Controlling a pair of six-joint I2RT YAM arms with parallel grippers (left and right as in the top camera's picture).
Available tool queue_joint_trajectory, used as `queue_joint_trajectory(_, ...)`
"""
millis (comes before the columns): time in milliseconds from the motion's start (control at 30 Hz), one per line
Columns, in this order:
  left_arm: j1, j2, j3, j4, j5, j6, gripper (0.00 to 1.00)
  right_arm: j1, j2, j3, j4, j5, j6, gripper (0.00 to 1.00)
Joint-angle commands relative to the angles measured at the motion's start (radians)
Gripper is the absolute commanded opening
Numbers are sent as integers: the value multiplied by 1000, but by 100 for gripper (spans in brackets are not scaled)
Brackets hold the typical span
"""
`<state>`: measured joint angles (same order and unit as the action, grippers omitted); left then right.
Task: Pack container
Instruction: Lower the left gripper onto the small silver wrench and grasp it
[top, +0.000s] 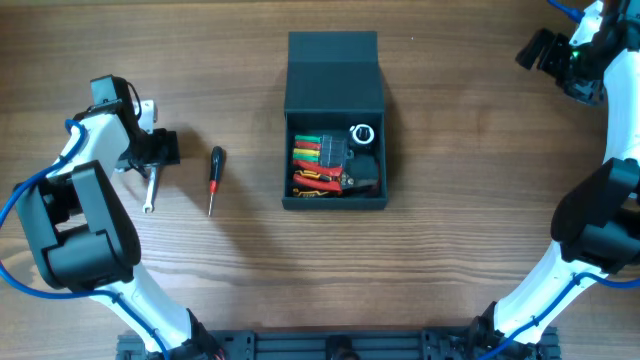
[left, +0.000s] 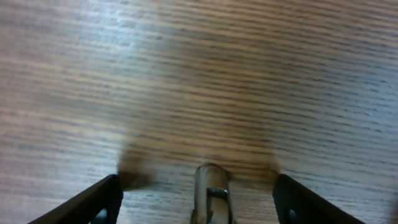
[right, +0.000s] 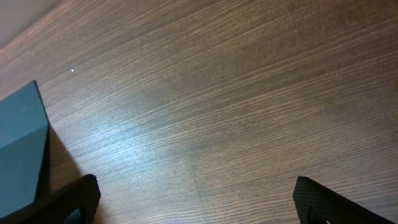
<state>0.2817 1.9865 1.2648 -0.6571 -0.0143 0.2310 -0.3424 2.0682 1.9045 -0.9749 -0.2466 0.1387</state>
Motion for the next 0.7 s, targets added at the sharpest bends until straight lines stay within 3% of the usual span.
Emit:
queue_joint_trajectory(0, 4, 63, -11, 16, -8, 110, 73, 2, -8, 12, 3, -5, 19, 100)
queue_joint_trajectory(467, 4, 63, -11, -73, -2, 111, 32, 2, -8, 12, 3, -5, 20, 100)
queue_joint_trajectory(600, 4, 63, -11, -72, -1, 110, 4, 2, -8, 12, 3, -5, 20, 100)
queue_joint_trajectory(667, 4, 63, -10, -73, -1, 109, 4, 2, -8, 12, 3, -5, 19, 100)
